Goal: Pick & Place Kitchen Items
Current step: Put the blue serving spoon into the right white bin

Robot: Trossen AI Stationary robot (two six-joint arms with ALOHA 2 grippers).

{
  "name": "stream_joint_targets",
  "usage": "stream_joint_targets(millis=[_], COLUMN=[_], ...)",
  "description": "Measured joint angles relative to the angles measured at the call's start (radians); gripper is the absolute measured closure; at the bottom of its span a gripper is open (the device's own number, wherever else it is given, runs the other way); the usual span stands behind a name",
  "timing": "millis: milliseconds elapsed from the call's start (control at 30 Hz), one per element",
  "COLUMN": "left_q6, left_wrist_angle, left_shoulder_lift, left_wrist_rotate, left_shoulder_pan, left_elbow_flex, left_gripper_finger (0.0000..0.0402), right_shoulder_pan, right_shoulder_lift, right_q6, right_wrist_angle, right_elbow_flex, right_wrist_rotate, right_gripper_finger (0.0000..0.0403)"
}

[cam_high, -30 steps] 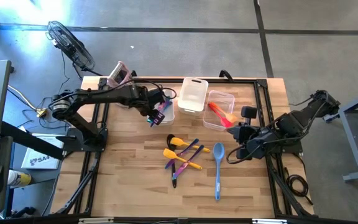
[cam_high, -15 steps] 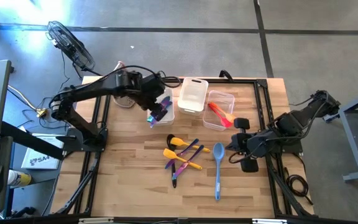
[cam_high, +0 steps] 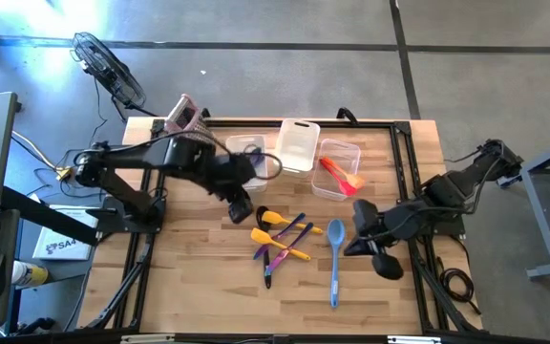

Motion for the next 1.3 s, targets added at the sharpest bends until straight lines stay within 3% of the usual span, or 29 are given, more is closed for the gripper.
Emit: stream_joint_targets(millis=[167, 467, 600, 967, 1100, 1300], left_q6=[-0.052, -0.147, -0.187, -0.315, -0.345, -0.349], left_wrist_angle=[0.0, -0.003, -0.003, -0.002, -0.001, 0.032], left_shoulder_lift=[0.0, 0.0, 0.0, 0.0, 0.0, 0.001], left_wrist_rotate=[-0.08, -0.107, -0.148, -0.285, -0.345, -0.443], left_shoulder_pan=[-0.074, -0.179, -0.23, -0.375, -0.422, -0.475], left_elbow_flex=[0.0, 0.0, 0.0, 0.0, 0.0, 0.0], left_gripper_finger=[0.0204, 0.0204, 0.0204, 0.0204, 0.0204, 0.0204], right_shoulder_pan=[-0.037, -0.041, -0.04, -0.027, -0.012, -0.002], right_shoulder_lift=[0.042, 0.197, 0.276, 0.445, 0.466, 0.466], right_q6=[0.16, 0.282, 0.306, 0.817, 0.862, 0.997], right_wrist_angle=[-0.046, -0.12, -0.144, -0.369, -0.364, -0.198], right_elbow_flex=[0.0, 0.0, 0.0, -0.001, -0.053, -0.165], right_wrist_rotate=[-0.039, -0.06, -0.041, 0.133, 0.12, 0.007], right_gripper_finger=[0.0378, 0.0254, 0.0219, 0.0213, 0.0214, 0.0214])
